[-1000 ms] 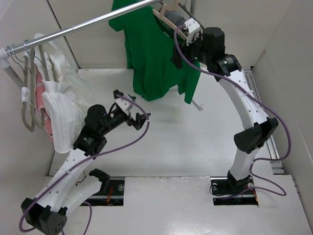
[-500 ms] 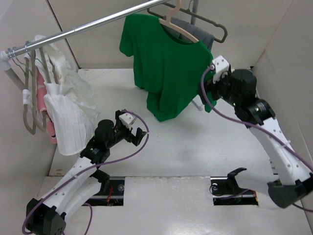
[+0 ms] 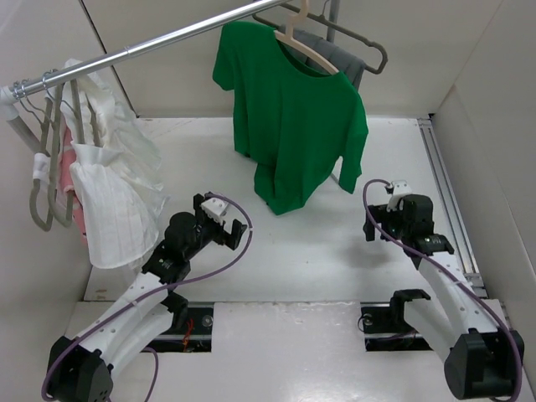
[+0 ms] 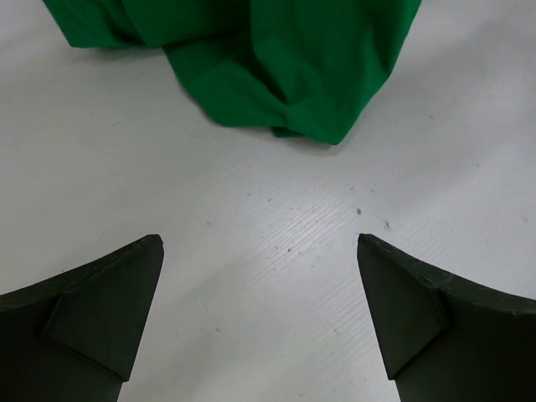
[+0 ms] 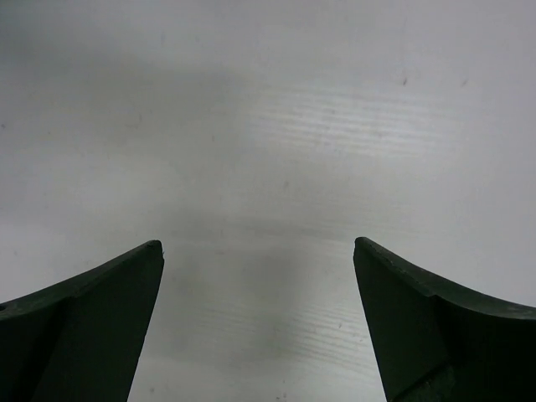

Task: Place the t-shirt on the hanger
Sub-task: Hang the hanger with tshirt onto the clothesline

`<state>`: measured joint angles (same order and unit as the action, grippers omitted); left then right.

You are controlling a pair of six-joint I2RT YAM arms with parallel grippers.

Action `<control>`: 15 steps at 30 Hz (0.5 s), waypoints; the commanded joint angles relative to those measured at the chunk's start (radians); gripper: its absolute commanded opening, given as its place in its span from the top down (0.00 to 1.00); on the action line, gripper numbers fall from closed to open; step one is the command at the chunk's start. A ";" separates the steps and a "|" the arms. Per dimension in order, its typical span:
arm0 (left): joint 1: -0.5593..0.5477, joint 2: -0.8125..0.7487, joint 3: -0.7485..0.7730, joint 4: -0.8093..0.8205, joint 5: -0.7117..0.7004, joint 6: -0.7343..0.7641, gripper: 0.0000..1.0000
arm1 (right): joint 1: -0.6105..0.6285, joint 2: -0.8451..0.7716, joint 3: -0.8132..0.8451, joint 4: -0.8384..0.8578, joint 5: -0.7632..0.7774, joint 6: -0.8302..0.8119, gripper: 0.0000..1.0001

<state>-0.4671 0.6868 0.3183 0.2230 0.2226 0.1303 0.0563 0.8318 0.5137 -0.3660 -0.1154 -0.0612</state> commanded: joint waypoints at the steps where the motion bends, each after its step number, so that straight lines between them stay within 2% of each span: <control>1: 0.018 -0.020 -0.005 0.082 -0.049 -0.026 0.00 | -0.021 0.013 -0.024 0.134 -0.063 0.044 0.00; 15: 0.111 -0.058 -0.024 0.101 -0.043 -0.075 0.00 | -0.021 -0.014 -0.035 0.148 -0.082 0.041 0.00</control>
<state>-0.3794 0.6533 0.3031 0.2699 0.1677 0.0864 0.0402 0.8536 0.4664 -0.2764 -0.1772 -0.0280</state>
